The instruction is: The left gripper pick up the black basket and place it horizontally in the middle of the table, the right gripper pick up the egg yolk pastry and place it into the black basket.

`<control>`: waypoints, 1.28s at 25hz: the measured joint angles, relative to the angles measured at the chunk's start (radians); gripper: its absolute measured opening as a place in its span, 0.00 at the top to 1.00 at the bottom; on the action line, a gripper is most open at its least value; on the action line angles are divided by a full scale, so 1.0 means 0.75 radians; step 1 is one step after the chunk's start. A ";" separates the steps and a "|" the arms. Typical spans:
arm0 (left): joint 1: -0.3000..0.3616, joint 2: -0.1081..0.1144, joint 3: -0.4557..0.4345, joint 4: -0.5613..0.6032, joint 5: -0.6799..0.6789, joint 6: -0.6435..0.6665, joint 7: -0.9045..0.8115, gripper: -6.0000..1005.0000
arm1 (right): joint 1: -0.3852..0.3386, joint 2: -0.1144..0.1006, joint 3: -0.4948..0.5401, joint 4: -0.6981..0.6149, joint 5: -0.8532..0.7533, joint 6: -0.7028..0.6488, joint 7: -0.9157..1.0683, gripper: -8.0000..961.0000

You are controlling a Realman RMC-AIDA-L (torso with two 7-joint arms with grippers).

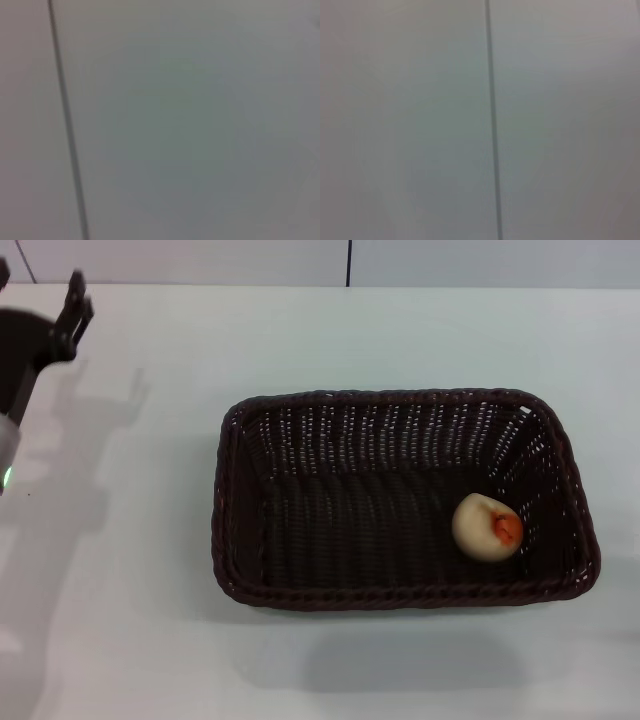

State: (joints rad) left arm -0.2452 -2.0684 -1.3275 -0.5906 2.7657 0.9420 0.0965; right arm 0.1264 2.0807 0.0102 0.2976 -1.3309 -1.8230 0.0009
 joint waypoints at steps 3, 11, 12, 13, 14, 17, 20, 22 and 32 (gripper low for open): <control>0.005 -0.003 -0.035 0.102 -0.005 0.019 -0.019 0.20 | -0.021 0.003 0.039 -0.008 0.026 0.037 0.020 0.31; 0.009 -0.002 -0.085 0.295 -0.102 0.129 -0.195 0.20 | -0.038 0.004 0.095 -0.007 0.041 0.076 0.028 0.30; 0.011 -0.004 -0.085 0.305 -0.105 0.141 -0.197 0.20 | -0.037 0.004 0.096 -0.007 0.041 0.077 0.028 0.30; 0.013 -0.005 -0.084 0.313 -0.105 0.151 -0.197 0.20 | -0.035 0.003 0.096 -0.006 0.041 0.077 0.028 0.30; 0.017 -0.006 -0.079 0.318 -0.106 0.166 -0.197 0.20 | -0.034 0.003 0.096 -0.006 0.041 0.077 0.029 0.30; 0.020 -0.006 -0.074 0.324 -0.106 0.179 -0.197 0.20 | -0.037 0.003 0.102 -0.004 0.042 0.074 0.030 0.30; 0.023 -0.006 -0.078 0.335 -0.106 0.188 -0.199 0.20 | -0.041 0.004 0.109 -0.001 0.042 0.066 0.044 0.29; 0.026 -0.006 -0.077 0.338 -0.106 0.192 -0.205 0.20 | -0.043 0.004 0.109 -0.004 0.042 0.065 0.070 0.29; 0.040 -0.005 -0.053 0.342 -0.105 0.218 -0.214 0.20 | -0.045 0.000 0.106 -0.006 0.042 0.061 0.094 0.28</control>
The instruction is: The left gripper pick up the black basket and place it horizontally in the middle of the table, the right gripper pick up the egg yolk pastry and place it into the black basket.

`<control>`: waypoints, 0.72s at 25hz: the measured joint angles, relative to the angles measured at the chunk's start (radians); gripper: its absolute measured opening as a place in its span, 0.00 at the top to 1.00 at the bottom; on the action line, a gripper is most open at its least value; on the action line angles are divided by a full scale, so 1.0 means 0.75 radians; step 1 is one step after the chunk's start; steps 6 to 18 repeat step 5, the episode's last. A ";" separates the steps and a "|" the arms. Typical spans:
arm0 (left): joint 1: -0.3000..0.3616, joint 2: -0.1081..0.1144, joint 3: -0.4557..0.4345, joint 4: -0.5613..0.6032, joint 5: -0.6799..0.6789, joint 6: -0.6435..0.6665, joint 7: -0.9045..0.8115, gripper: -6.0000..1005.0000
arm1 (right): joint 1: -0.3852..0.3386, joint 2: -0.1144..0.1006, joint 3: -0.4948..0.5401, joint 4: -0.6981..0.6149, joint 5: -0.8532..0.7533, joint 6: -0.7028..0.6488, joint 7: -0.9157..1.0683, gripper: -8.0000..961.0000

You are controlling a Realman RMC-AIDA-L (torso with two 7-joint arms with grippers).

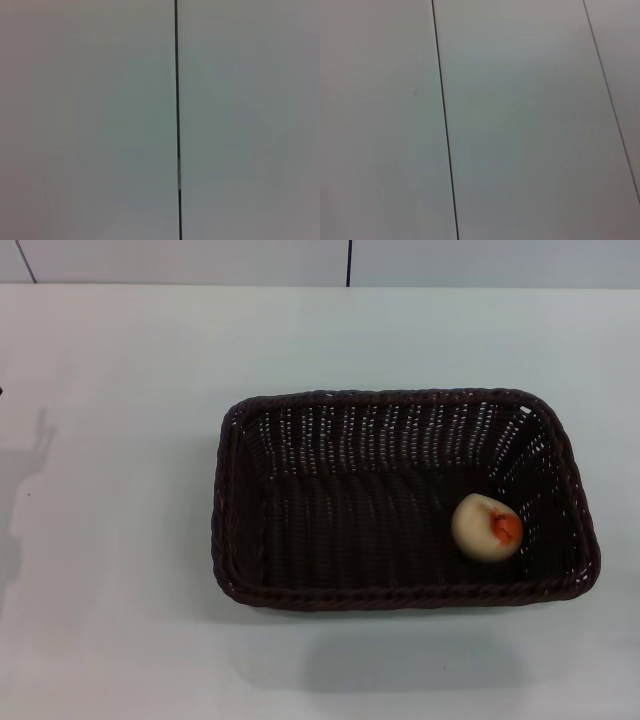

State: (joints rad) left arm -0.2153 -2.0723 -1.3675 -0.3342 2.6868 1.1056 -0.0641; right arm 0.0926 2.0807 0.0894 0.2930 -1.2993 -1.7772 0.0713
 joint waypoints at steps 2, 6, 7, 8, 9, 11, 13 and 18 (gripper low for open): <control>0.007 0.000 0.009 0.001 0.001 0.019 0.000 0.20 | 0.000 0.001 0.001 0.000 -0.001 -0.004 0.000 0.28; 0.015 0.000 0.020 0.002 0.001 0.030 0.000 0.20 | -0.001 0.002 0.000 0.000 -0.001 -0.014 0.000 0.28; 0.015 0.000 0.020 0.002 0.001 0.030 0.000 0.20 | -0.001 0.002 0.000 0.000 -0.001 -0.014 0.000 0.28; 0.015 0.000 0.020 0.002 0.001 0.030 0.000 0.20 | -0.001 0.002 0.000 0.000 -0.001 -0.014 0.000 0.28; 0.015 0.000 0.020 0.002 0.001 0.030 0.000 0.20 | -0.001 0.002 0.000 0.000 -0.001 -0.014 0.000 0.28; 0.015 0.000 0.020 0.002 0.001 0.030 0.000 0.20 | -0.001 0.002 0.000 0.000 -0.001 -0.014 0.000 0.28; 0.015 0.000 0.020 0.002 0.001 0.030 0.000 0.20 | -0.001 0.002 0.000 0.000 -0.001 -0.014 0.000 0.28; 0.015 0.000 0.020 0.002 0.001 0.030 0.000 0.20 | -0.001 0.002 0.000 0.000 -0.001 -0.014 0.000 0.28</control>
